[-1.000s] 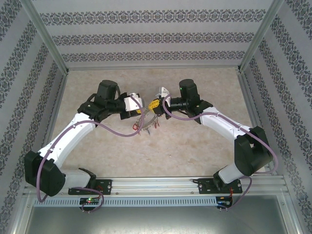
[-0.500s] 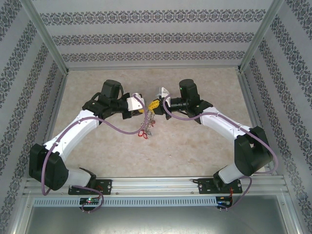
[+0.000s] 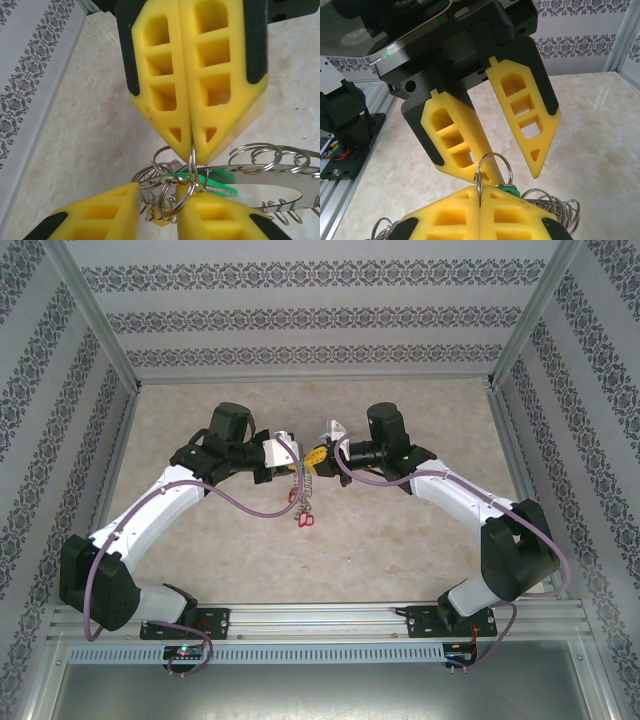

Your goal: Put the keys on the keyring

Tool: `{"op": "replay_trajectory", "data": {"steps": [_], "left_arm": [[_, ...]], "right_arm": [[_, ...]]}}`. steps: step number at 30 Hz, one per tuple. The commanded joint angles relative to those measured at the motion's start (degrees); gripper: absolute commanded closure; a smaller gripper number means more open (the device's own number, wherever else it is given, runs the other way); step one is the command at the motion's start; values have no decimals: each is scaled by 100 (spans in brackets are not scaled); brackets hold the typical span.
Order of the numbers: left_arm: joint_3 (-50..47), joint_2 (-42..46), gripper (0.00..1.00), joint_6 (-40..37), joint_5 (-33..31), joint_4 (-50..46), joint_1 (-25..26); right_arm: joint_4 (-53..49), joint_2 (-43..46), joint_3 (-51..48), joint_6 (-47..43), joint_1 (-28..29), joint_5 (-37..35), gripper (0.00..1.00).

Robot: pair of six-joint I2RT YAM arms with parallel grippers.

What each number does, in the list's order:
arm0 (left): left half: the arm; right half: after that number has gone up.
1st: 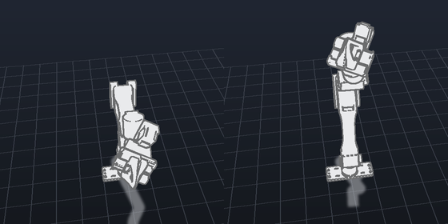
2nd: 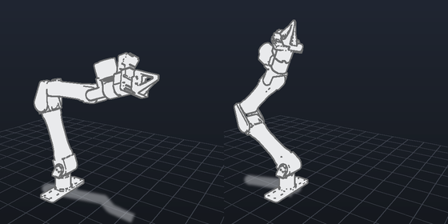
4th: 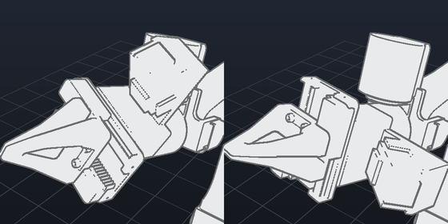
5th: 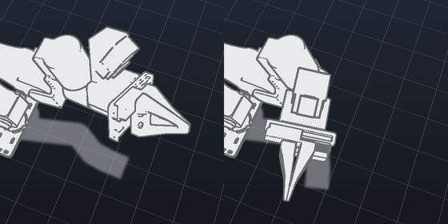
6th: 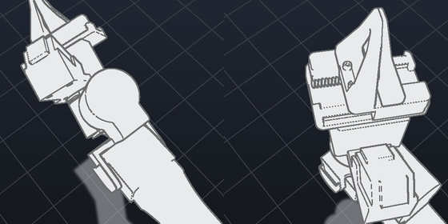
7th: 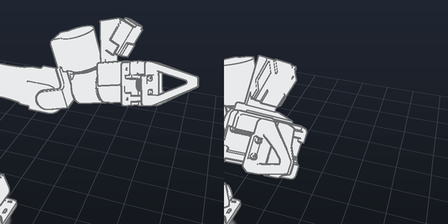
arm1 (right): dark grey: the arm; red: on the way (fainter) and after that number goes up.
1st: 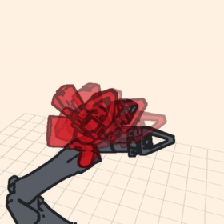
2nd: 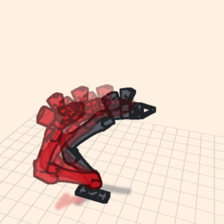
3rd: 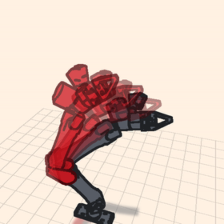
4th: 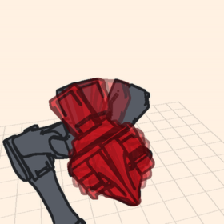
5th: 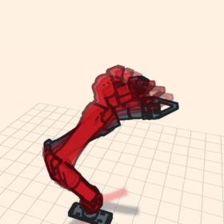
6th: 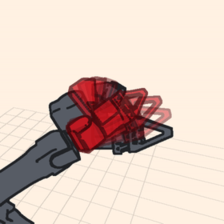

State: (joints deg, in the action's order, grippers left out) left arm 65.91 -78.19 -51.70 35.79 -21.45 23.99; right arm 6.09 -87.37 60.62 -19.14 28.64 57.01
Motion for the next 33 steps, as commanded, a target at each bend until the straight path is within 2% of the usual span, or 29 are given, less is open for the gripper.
{"op": "replay_trajectory", "data": {"steps": [1, 3, 5, 6, 12, 22, 28, 33], "left_arm": [[114, 36, 75, -60, 376, 34, 80], [60, 73, 81, -65, 410, 69, 72], [40, 92, 96, -77, 393, 85, 80], [40, 90, 100, -100, 372, 71, 86], [-128, 183, 100, -290, 5, 170, 166], [-491, 240, 100, -441, -249, 565, 267], [-543, 259, 100, -433, -354, 756, 310], [-452, 326, 100, -404, -429, 782, 317]], "right_arm": [[124, 98, 183, 115, 37, 179, 100], [136, 105, 171, 121, 36, 179, 100], [149, 99, 169, 142, 36, 162, 100], [164, 104, 177, 168, 36, 140, 100], [659, 112, 126, 832, -83, 73, 100], [1491, 94, -15, 1813, -324, 168, 100], [1483, 67, 28, 1903, -324, 221, 100], [920, 35, 90, 1506, -255, 103, 100]]}}
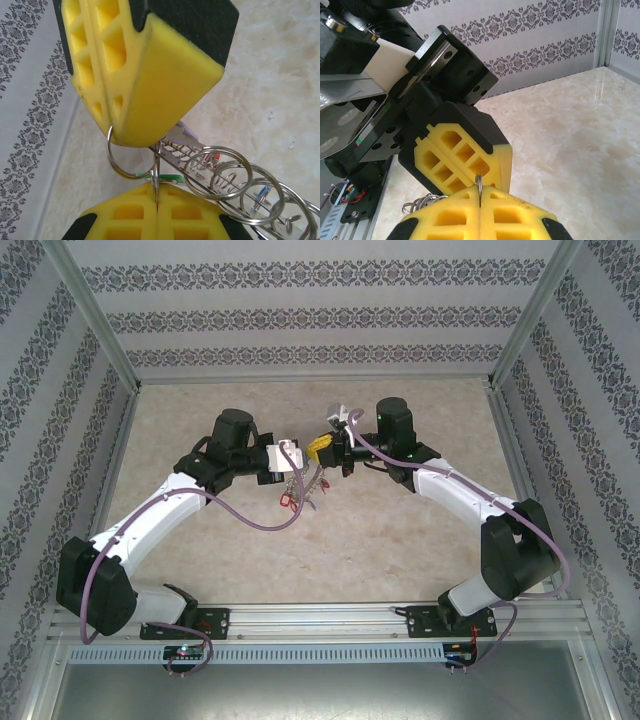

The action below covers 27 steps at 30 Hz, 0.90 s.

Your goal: Put the keys on the keyring

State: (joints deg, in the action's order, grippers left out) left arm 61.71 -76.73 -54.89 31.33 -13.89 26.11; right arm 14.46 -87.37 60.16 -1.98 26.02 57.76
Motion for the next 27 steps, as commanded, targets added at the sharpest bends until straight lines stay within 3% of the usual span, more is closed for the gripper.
{"op": "replay_trajectory", "data": {"steps": [1, 13, 19, 22, 27], "left_arm": [[-27, 206, 100, -67, -39, 60, 98], [45, 329, 100, -104, -334, 141, 113], [153, 212, 100, -571, -550, 6, 199], [308, 112, 100, -950, -738, -252, 210], [396, 23, 100, -1431, -983, -267, 202]], "right_arm": [[-21, 28, 145, -285, 25, -20, 100], [-455, -149, 279, -275, 109, -140, 100], [-625, -214, 347, -367, 149, -44, 100], [-860, -176, 377, -618, 134, -41, 87], [-1425, -152, 411, -1193, 30, 35, 76]]}}
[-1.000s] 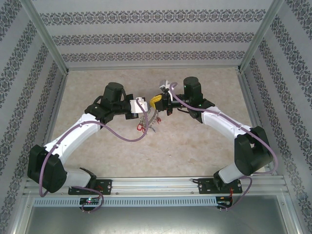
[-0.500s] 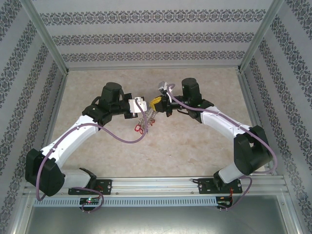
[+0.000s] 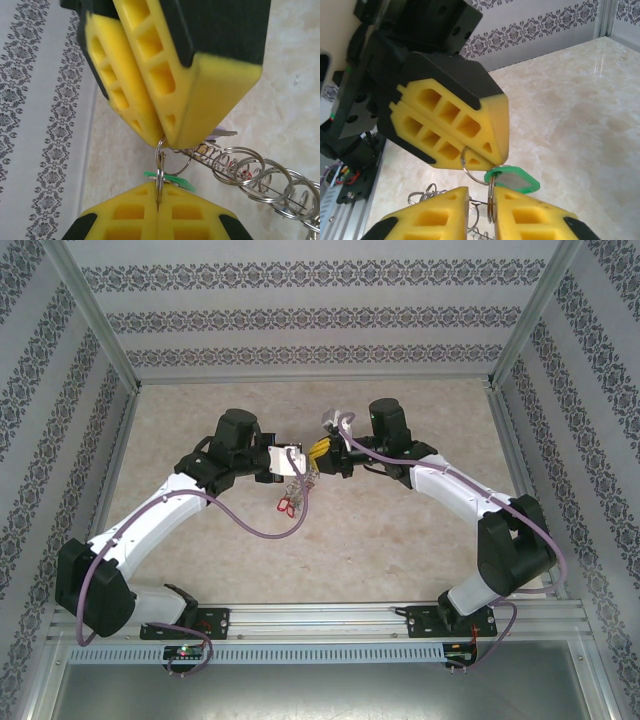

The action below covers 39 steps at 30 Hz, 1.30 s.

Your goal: Put the keys on the keyring

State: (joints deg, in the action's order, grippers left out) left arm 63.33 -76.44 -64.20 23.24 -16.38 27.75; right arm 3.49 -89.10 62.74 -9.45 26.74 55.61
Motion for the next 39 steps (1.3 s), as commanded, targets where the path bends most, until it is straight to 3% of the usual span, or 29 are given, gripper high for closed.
{"op": "replay_trajectory", "data": {"steps": [1, 7, 11, 15, 20, 25, 29, 35, 39], "left_arm": [[182, 36, 100, -599, -178, 94, 38], [21, 253, 100, -1620, 83, 307, 42], [4, 296, 100, -1897, 354, 385, 40], [-292, 366, 100, -2300, 503, 879, 55], [-610, 414, 100, -2784, 671, 1527, 61], [-743, 378, 100, -3274, 553, 1966, 97], [-751, 350, 100, -3490, 478, 1955, 134], [-796, 293, 100, -3746, 385, 1897, 244], [-812, 277, 100, -3833, 302, 1818, 304]], "right_arm": [[-348, 51, 127, -536, -92, 357, 75], [-277, 282, 27, -525, -514, 638, 67], [-388, 377, 368, 995, -593, -1553, 57], [-765, 200, 921, 2534, -659, -1911, 57], [-2334, -278, 2021, 3861, -606, -1731, 57], [-2950, -292, 2105, 4663, -306, -2066, 49], [-3459, -467, 2049, 5399, -242, -1798, 48], [-3472, -651, 1857, 6214, -145, -1150, 50], [-3610, -668, 2003, 6172, -134, -1088, 49]]}}
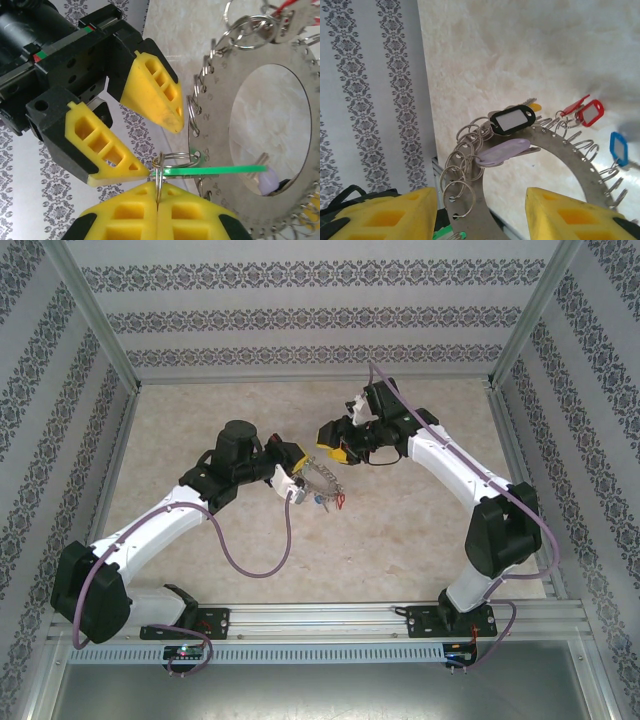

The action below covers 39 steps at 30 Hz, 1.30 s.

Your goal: Put the keys on the keyring

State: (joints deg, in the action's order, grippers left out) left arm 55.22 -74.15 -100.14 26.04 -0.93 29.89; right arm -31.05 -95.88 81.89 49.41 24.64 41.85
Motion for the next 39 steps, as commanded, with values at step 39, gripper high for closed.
{"op": "replay_trajectory", "data": {"steps": [39], "left_arm": [[2802, -974, 100, -3808, -1650, -1537, -120]], "right_arm": [[1390, 1598, -2145, -3699, -449, -3061, 58]]}}
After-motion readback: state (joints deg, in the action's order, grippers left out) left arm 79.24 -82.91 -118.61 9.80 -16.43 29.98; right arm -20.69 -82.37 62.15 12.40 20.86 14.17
